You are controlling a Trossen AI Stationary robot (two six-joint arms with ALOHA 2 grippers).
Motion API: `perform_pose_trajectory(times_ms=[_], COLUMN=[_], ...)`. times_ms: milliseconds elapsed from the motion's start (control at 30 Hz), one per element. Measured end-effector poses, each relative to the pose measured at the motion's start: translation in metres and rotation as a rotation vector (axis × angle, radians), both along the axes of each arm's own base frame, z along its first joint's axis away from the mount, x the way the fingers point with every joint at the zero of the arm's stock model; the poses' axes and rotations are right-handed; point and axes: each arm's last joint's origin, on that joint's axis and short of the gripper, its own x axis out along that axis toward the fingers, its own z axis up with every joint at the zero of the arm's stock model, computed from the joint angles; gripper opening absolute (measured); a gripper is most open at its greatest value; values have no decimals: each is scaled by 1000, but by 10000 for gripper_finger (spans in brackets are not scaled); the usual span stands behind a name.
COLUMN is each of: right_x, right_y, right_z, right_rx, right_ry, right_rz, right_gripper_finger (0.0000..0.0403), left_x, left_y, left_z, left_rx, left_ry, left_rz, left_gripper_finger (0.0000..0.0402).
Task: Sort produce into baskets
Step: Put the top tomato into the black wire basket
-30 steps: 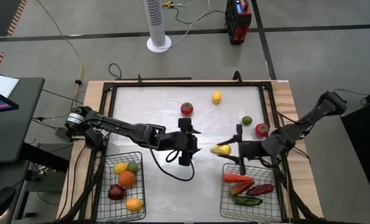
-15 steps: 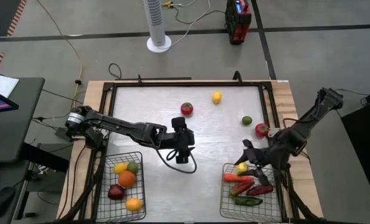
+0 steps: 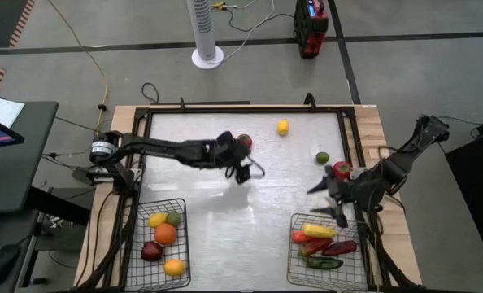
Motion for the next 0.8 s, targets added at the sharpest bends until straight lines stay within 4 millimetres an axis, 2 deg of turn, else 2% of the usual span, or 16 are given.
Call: perform_pose_trajectory(times_ms=[200, 333, 533, 700, 800], right_x=[-5, 1, 17, 27, 34], right_y=[-23, -30, -31, -33, -33], right_z=[15, 24, 31, 28, 24], right_rx=[-91, -157, -206, -209, -215], right_ry=[-124, -210, -290, -284, -261], right_rz=[-43, -56, 1, 16, 9], right_gripper_finger=[296, 296, 295, 294, 294], left_x=[-3, 2, 11, 17, 17], left_y=[37, 54, 84, 108, 115], left_z=[0, -1, -34, -41, -58], left_rx=[24, 43, 35, -14, -63], left_ry=[-39, -91, -30, -54, -8], left_rz=[57, 79, 159, 178, 173], left_gripper_finger=[303, 303, 303, 303, 303])
